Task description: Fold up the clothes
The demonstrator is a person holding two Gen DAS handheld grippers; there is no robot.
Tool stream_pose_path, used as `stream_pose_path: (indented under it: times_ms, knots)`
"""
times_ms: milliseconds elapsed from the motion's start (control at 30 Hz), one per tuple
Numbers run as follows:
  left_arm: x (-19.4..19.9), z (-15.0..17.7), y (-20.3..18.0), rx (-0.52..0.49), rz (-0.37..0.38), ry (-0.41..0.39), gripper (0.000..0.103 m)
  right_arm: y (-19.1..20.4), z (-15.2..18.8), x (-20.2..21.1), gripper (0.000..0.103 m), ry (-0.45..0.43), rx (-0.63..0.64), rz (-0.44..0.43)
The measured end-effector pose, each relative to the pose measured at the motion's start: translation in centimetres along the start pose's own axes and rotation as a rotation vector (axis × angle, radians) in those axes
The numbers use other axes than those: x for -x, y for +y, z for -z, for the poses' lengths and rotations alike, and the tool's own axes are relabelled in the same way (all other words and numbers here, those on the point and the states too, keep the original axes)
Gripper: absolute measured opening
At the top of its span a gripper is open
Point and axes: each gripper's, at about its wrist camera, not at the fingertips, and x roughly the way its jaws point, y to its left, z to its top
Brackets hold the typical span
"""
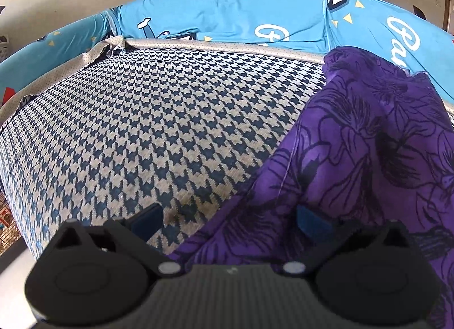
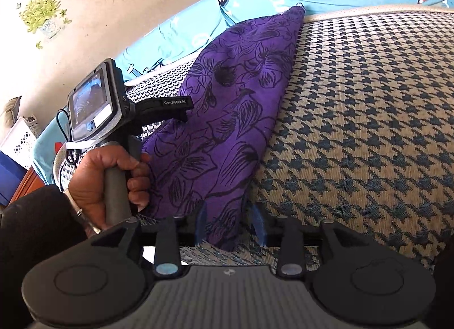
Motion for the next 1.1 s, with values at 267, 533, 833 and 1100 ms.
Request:
stream_pose_path:
  times_ms: [267,533,833,1100]
  knots:
    - [-0.9,-0.6,1.2,0.062,-0.035,0.009,0.103,-0.3,0.0,0.1,0.047,0.002,-0.025,-0.001]
    - [0.5,-2.0,1.3,0.124,0.005,0.001,0.103,-0.4,0.1,0.1,0.048,0.007,-0.029,-0.005]
    - [-0.7,-3.3,-1.0,0.077,0.014,-0.003,0.103,-0.5,0.1,-0.4,0.053,0.013,-0.035,0.006]
    - [-3.1,-2.4,0.1,0.126,-0.045,0.064,0.103,-0.7,0.1,-0.7,0.061,0.011,-0.043,0.017]
